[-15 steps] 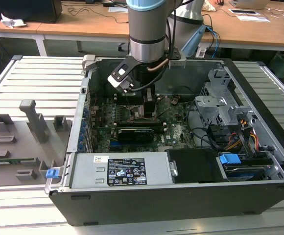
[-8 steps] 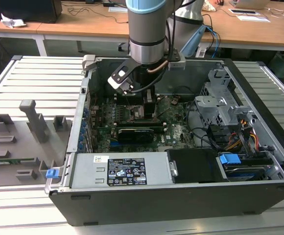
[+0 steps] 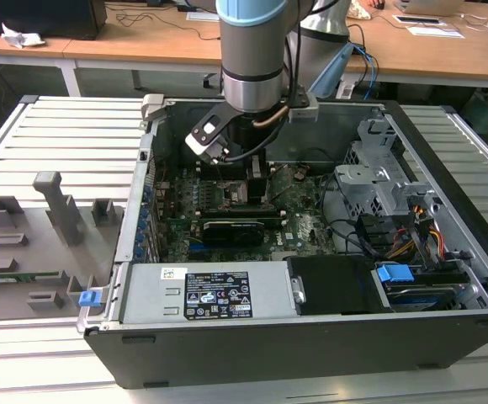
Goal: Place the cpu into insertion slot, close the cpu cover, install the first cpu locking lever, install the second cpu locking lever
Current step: 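Place the cpu into insertion slot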
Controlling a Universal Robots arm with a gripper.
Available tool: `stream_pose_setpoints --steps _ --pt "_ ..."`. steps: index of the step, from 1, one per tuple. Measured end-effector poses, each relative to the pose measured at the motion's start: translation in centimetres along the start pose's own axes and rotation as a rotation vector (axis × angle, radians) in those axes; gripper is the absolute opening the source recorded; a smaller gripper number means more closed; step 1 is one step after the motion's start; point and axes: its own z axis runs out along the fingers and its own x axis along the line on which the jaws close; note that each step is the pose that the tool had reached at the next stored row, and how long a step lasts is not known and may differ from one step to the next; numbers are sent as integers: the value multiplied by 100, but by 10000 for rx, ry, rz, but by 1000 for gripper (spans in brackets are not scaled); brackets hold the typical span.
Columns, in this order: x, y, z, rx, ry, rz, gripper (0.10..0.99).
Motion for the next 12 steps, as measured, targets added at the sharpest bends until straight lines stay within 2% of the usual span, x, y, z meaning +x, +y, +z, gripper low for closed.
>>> stream_pose_setpoints --steps 12 --pt "0 -4 39 -3 0 0 525"
